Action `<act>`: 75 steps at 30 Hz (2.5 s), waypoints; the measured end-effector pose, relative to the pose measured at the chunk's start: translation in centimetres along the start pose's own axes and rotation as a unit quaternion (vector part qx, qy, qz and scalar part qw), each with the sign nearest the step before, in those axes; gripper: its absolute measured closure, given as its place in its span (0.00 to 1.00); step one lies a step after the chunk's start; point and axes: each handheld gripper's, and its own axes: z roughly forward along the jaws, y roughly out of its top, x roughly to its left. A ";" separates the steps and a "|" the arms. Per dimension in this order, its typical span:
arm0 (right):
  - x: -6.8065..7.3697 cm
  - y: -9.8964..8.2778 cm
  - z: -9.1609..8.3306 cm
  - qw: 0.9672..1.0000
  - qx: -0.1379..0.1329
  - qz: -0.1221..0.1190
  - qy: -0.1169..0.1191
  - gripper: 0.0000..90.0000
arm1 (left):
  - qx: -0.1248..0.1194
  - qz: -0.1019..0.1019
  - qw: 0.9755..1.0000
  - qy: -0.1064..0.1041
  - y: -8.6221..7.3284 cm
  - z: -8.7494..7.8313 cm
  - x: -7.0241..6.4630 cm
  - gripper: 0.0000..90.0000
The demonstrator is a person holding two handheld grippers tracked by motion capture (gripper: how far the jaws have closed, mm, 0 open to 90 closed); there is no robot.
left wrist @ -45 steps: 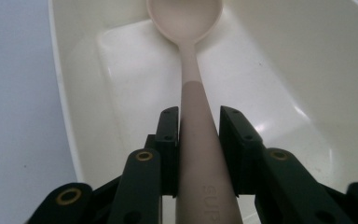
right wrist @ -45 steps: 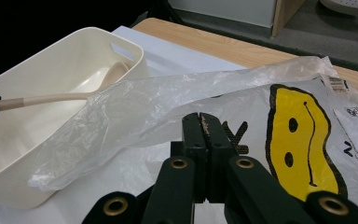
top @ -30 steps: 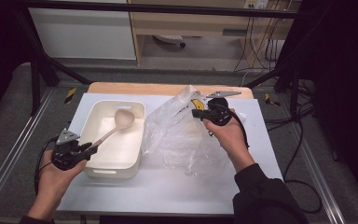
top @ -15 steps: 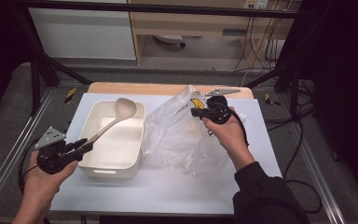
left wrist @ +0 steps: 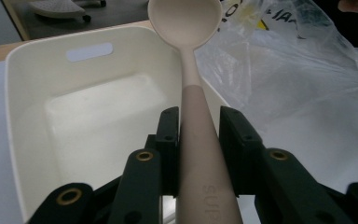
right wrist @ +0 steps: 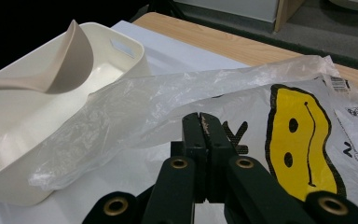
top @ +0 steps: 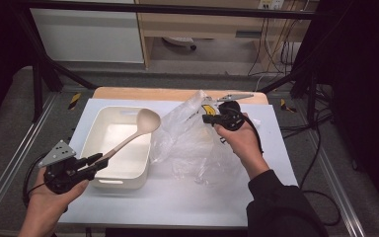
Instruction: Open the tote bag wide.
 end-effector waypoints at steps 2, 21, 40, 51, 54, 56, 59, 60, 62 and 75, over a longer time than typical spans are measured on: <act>0.1 0.0 0.1 1.000 0.000 0.000 0.001 1.00 | 0.001 0.003 1.000 -0.008 0.0 0.1 -0.4 0.77; 0.3 0.1 0.5 1.000 0.007 0.000 0.004 1.00 | 0.009 0.033 0.997 -0.071 0.7 0.9 -4.7 0.77; 0.6 0.1 0.5 1.000 0.005 -0.004 0.008 1.00 | 0.040 0.048 0.995 -0.084 0.4 4.6 -6.5 0.77; 0.7 0.0 0.4 1.000 0.002 -0.003 0.010 1.00 | 0.051 0.045 0.995 -0.078 0.5 7.6 -6.9 0.77; 0.7 0.0 0.3 1.000 0.002 -0.003 0.010 1.00 | 0.048 0.044 0.995 -0.074 0.6 8.2 -7.0 0.77; 0.7 -0.1 0.3 1.000 0.002 -0.004 0.010 1.00 | 0.048 0.043 0.995 -0.074 0.7 8.6 -7.1 0.77; 0.6 -0.1 0.2 1.000 0.002 -0.002 0.009 1.00 | 0.050 0.041 0.995 -0.078 0.7 9.0 -7.3 0.77; 0.6 -0.1 0.2 1.000 0.001 -0.003 0.008 1.00 | 0.049 0.042 0.995 -0.079 0.7 9.1 -7.5 0.77; 0.4 -0.2 0.2 1.000 0.001 0.001 0.007 1.00 | 0.048 0.043 0.995 -0.081 0.7 9.0 -7.7 0.77; 0.5 -0.1 0.1 1.000 -0.002 0.001 0.006 1.00 | 0.058 0.060 0.993 -0.085 0.8 9.5 -9.6 0.77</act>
